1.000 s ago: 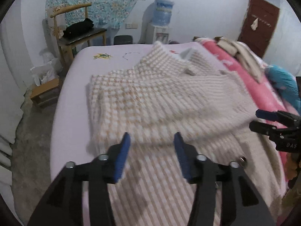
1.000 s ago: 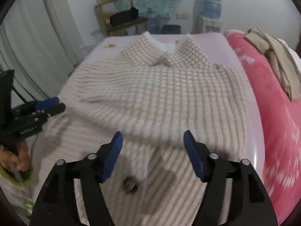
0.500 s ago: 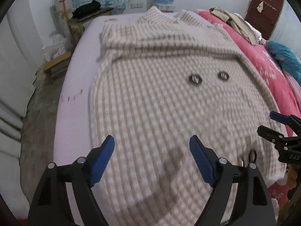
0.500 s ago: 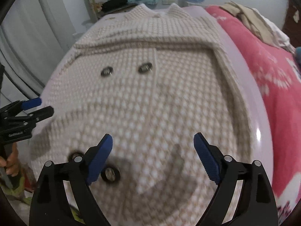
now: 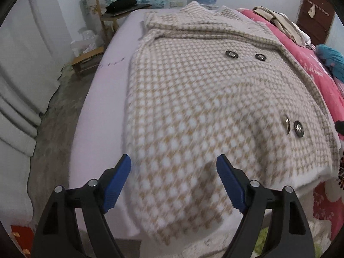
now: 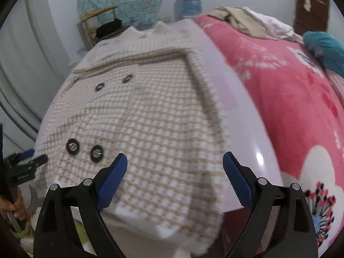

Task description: Fold large clothes

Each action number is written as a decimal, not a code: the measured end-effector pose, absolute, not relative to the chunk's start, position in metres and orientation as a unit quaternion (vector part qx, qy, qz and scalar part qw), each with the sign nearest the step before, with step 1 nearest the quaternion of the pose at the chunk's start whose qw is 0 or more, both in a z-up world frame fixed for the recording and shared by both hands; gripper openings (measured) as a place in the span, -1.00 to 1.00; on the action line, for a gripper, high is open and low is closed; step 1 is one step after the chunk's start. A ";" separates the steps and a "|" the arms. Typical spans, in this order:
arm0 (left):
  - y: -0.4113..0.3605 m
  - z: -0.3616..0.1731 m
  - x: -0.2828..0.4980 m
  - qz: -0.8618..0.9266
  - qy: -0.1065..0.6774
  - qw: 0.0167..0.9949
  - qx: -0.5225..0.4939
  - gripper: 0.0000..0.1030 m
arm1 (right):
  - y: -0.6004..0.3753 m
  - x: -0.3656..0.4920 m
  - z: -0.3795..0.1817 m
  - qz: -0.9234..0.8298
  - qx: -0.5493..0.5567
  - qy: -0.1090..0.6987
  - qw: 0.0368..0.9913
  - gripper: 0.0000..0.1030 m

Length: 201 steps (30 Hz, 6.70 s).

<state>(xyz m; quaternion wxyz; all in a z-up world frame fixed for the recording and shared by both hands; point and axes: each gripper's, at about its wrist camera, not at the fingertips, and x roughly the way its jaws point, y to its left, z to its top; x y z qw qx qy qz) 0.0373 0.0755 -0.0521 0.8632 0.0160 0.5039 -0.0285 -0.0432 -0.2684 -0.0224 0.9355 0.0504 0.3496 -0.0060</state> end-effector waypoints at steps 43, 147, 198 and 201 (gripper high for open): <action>0.109 -0.063 -0.013 -0.102 0.519 0.846 -0.062 -0.84 | -0.302 -0.083 -0.056 0.010 0.126 0.394 0.911 -0.83; 0.150 -0.070 0.129 -0.142 0.442 0.832 -0.305 0.56 | -0.337 0.039 -0.037 0.027 0.253 0.352 0.901 0.40; 0.238 0.013 0.044 -0.060 0.345 0.890 -0.291 -0.08 | -0.359 -0.015 0.008 -0.010 0.243 0.289 0.926 0.14; 0.203 0.026 0.054 -0.117 0.339 0.899 -0.252 0.00 | -0.327 0.002 0.020 0.038 0.217 0.287 0.932 0.14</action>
